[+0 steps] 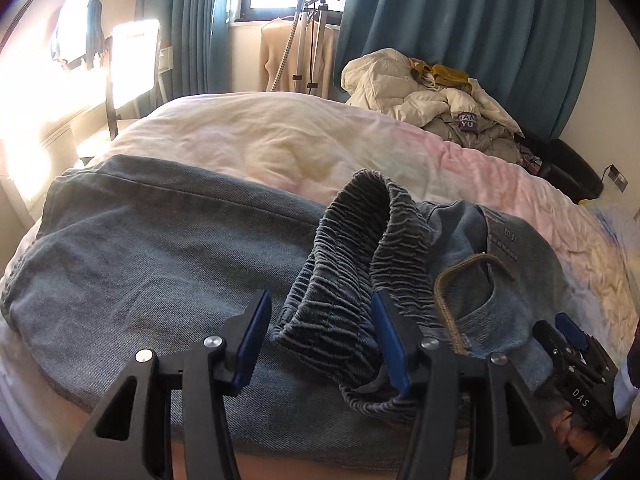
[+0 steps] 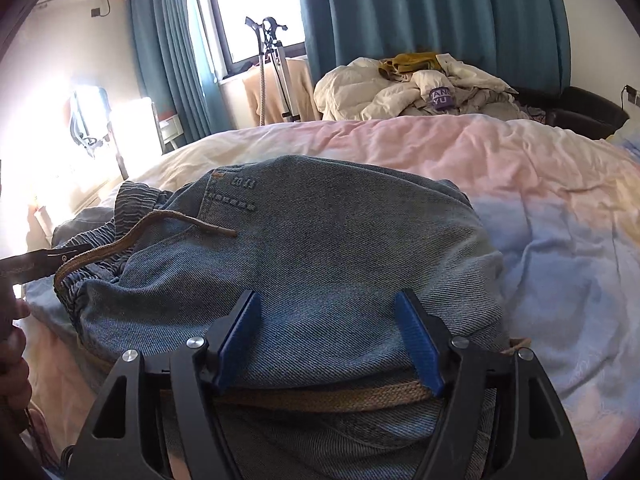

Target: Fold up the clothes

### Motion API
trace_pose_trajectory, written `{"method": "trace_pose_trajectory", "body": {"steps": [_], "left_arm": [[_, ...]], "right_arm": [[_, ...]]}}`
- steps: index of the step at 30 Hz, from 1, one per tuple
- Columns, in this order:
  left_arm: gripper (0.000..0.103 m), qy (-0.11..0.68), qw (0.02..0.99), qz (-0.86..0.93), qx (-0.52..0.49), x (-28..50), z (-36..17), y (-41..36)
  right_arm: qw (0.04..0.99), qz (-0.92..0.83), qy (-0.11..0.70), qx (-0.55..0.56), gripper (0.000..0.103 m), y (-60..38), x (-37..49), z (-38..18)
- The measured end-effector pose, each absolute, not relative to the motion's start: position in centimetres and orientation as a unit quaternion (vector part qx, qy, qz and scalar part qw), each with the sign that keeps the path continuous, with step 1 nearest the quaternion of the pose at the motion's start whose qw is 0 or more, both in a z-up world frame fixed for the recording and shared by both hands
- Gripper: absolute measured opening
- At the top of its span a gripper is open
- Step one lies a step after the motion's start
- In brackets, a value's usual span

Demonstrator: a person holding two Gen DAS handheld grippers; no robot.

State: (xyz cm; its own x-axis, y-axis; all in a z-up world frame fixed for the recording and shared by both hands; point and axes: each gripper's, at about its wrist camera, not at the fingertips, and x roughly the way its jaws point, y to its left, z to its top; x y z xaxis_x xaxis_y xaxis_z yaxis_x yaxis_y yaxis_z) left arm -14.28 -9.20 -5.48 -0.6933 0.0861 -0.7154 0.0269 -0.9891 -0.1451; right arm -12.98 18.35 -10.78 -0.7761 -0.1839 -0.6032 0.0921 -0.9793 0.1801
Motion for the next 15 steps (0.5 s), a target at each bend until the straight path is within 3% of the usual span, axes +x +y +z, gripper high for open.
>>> {"method": "trace_pose_trajectory", "body": {"steps": [5, 8, 12, 15], "left_arm": [[0.054, -0.133, 0.003, 0.913, -0.386, -11.5, -3.6, -12.2], [0.055, -0.217, -0.014, 0.894, -0.392, -10.1, -3.1, -16.2], [0.073, -0.344, -0.043, 0.854, -0.389, -8.0, -3.9, -22.0], [0.076, -0.411, -0.066, 0.824, -0.384, -6.5, -5.3, -25.5]], "right_arm": [[0.082, -0.939, -0.079, 0.324, 0.071, 18.9, -12.6, -10.8], [0.083, -0.939, -0.079, 0.324, 0.071, 19.0, -12.2, -10.5], [0.086, -0.938, -0.082, 0.324, 0.071, 19.2, -11.7, -10.2], [0.087, -0.938, -0.087, 0.324, 0.071, 19.2, -11.4, -10.1]]}}
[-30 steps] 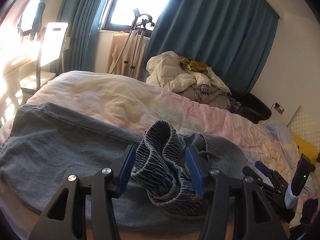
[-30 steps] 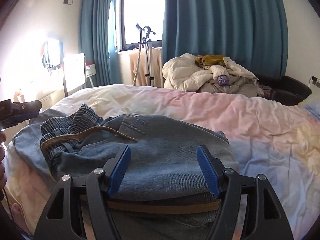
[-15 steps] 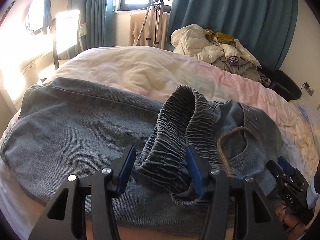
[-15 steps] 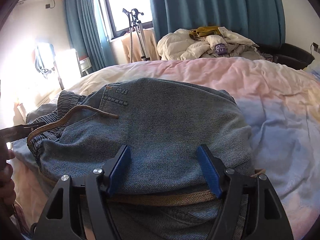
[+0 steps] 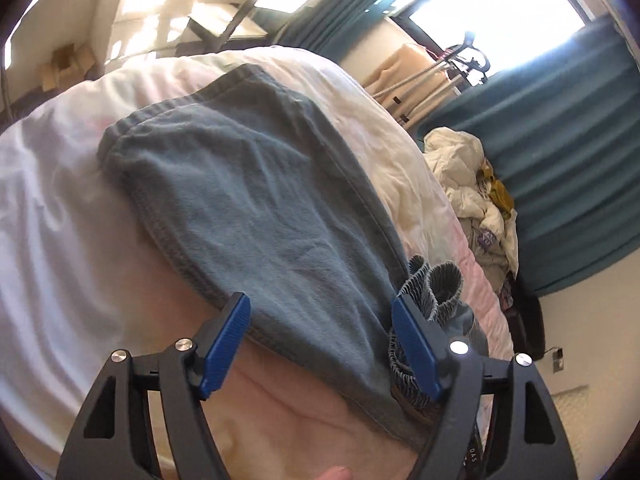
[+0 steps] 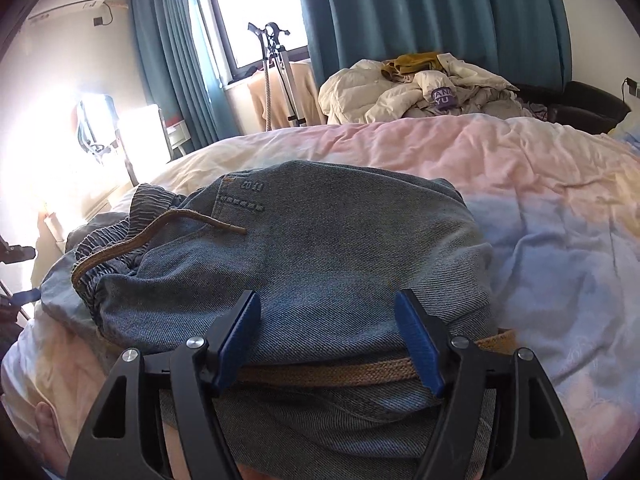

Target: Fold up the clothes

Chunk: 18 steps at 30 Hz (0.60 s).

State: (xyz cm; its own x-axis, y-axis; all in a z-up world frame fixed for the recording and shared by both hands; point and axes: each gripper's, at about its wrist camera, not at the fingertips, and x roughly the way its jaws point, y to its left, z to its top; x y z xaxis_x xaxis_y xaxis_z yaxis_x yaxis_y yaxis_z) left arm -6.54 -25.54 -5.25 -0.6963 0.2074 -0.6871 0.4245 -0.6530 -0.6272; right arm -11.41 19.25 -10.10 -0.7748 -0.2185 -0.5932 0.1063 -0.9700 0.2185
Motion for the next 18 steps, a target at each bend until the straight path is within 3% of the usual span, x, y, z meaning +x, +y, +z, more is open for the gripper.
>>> {"method": "trace_pose_trajectory", "body": {"steps": [8, 18], "left_arm": [[0.077, 0.544, 0.074, -0.744, 0.380, -5.8, -10.2, -30.4], [0.077, 0.612, 0.080, -0.719, 0.318, -7.8, -13.3, -33.6]], "right_arm": [[0.083, -0.937, -0.089, 0.327, 0.071, 19.1, -11.3, -10.1], [0.076, -0.936, -0.103, 0.329, 0.071, 19.3, -12.0, -10.4]]}}
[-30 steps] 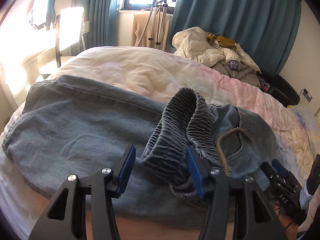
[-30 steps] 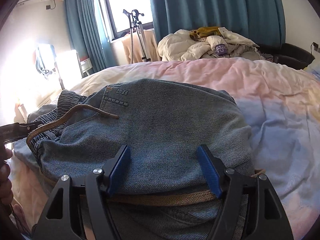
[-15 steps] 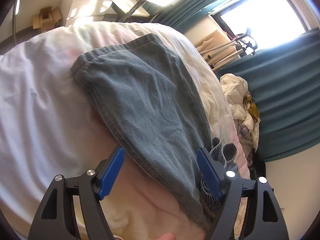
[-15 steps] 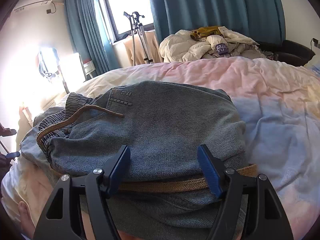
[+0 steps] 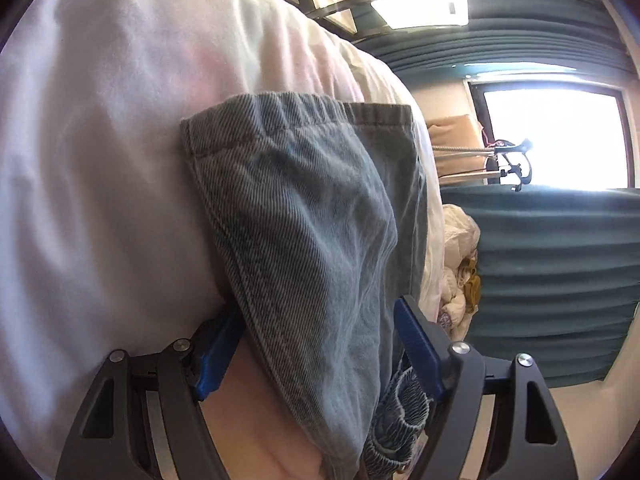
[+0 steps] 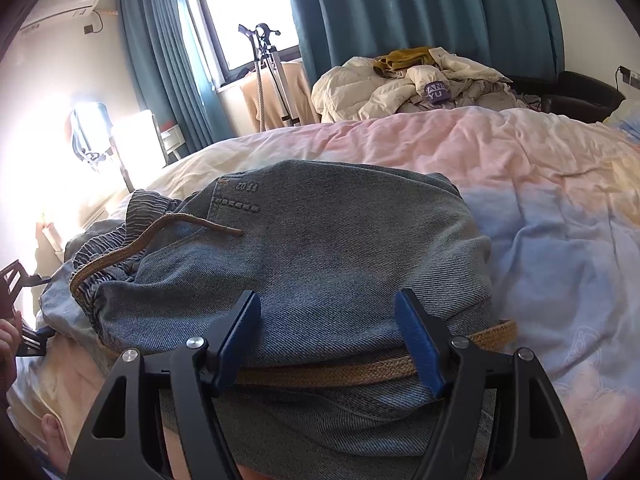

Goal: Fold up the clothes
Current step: 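Grasp the leg end with the left gripper and lift it up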

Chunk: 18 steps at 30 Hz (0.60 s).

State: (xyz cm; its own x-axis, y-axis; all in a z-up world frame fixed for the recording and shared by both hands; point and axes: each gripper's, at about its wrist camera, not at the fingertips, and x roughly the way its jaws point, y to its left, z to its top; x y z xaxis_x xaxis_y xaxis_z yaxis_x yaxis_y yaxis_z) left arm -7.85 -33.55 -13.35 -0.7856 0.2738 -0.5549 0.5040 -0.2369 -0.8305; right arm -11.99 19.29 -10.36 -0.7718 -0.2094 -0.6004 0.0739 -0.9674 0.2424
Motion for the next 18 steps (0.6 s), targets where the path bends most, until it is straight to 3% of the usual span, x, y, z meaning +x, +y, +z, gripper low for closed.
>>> {"method": "trace_pose_trajectory", "body": {"steps": [7, 13, 14, 18], "left_arm": [[0.072, 0.598, 0.056, -0.743, 0.297, -10.0, -13.6, -33.9], [0.042, 0.559, 0.093, -0.765, 0.306, -11.2, -13.5, -34.6], [0.029, 0.551, 0.096, -0.770, 0.307, -11.4, -13.2, -34.6], [0.014, 0.499, 0.092, -0.816, 0.277, -11.2, -9.7, -33.6]], "right_arm": [[0.073, -0.937, -0.101, 0.327, 0.073, 19.0, -12.2, -10.5], [0.072, -0.938, -0.099, 0.325, 0.073, 18.9, -12.2, -10.7], [0.071, -0.938, -0.098, 0.324, 0.073, 18.9, -12.3, -10.7], [0.072, -0.939, -0.100, 0.322, 0.074, 18.9, -12.3, -10.8]]}}
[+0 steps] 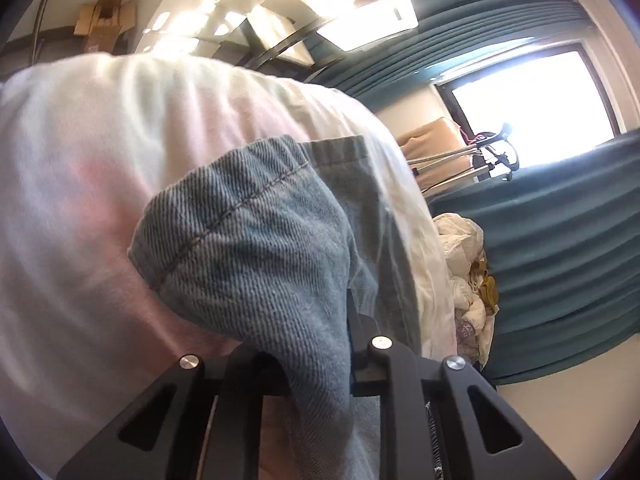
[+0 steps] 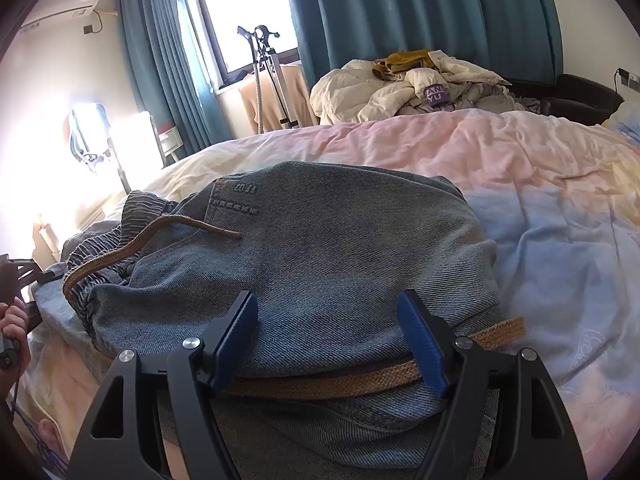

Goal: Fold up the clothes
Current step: 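Grasp the leg end with the left gripper and lift it up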

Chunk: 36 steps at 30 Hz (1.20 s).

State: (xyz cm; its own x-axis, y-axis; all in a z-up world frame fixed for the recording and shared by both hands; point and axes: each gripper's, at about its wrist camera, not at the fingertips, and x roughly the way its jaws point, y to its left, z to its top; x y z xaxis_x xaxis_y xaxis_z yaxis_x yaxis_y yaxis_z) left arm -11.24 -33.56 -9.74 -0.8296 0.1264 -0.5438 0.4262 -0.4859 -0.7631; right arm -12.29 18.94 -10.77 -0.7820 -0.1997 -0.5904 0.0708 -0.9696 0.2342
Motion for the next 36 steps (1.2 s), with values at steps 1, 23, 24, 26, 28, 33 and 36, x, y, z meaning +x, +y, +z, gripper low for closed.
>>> {"method": "trace_pose_trajectory", "body": {"steps": [1, 23, 24, 26, 28, 33, 36], "left_arm": [[0.014, 0.479, 0.088, -0.832, 0.265, -11.2, -8.4, -32.9], [0.012, 0.278, 0.041, -0.939, 0.198, -12.6, 8.5, -15.1], [0.012, 0.267, 0.037, -0.942, 0.199, -12.8, 8.7, -13.9], [0.012, 0.248, 0.030, -0.947, 0.201, -13.3, 9.0, -11.4], [0.012, 0.234, 0.022, -0.950, 0.204, -13.6, 9.0, -8.8], [0.012, 0.196, -0.002, -0.957, 0.214, -14.6, 8.2, -2.3], [0.012, 0.181, -0.015, -0.957, 0.226, -15.2, 7.0, 1.1]], "right_arm": [[0.072, -0.939, -0.101, 0.322, 0.074, 19.0, -12.3, -10.8], [0.077, -0.933, -0.175, 0.305, 0.074, 22.0, -11.7, -9.5], [0.071, -0.933, -0.178, 0.305, 0.074, 22.3, -11.6, -9.3], [0.056, -0.934, -0.183, 0.302, 0.073, 22.9, -11.2, -9.0], [0.034, -0.935, -0.187, 0.298, 0.074, 23.7, -10.8, -8.6], [-0.024, -0.924, -0.239, 0.298, 0.074, 27.8, -10.3, -8.4], [-0.053, -0.914, -0.286, 0.284, 0.074, 31.1, -9.7, -8.2]]}}
